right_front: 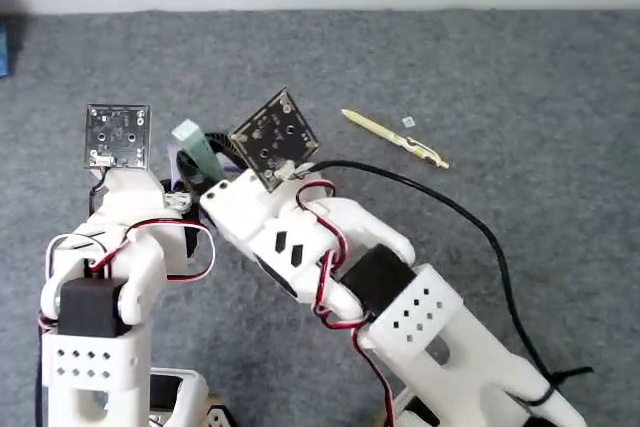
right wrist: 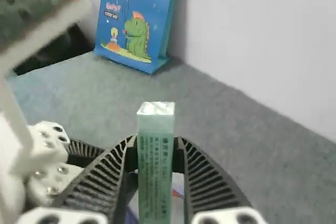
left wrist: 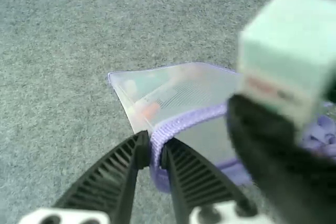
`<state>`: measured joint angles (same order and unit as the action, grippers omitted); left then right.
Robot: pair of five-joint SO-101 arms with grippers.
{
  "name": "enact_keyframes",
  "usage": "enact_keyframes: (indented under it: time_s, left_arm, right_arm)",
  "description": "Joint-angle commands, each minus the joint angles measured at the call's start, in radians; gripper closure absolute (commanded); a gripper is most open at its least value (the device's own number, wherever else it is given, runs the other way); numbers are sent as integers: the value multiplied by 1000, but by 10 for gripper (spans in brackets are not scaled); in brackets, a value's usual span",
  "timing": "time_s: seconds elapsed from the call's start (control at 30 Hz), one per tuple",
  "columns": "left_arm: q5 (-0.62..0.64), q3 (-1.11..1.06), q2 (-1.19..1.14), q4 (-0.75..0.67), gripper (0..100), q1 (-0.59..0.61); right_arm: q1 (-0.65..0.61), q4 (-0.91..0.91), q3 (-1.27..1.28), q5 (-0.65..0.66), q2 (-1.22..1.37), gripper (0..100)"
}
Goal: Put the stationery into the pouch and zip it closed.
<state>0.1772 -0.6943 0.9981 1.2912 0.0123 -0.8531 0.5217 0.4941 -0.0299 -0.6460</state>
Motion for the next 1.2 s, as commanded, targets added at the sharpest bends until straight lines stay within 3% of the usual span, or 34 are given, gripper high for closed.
enact_keyframes:
  time_s: [0.0,0.33,0.47,0.67,1.03,1.17]
  left_arm:
    - [38,87,-5,-15,988,3]
    - [150,288,-9,2,988,-3]
    - [155,292,-52,8,988,-3]
    - [155,292,-132,18,988,3]
    - [155,292,-147,20,988,3]
    - [155,292,-146,21,988,3]
  right_arm:
    - [31,-90,-12,-8,-44,991]
    - [77,-124,-5,-6,-173,991]
    - [79,-133,29,-11,-174,991]
    - [74,-352,152,-8,-173,991]
    - [73,-371,216,-14,-77,985]
    - [76,-358,215,-14,-50,893]
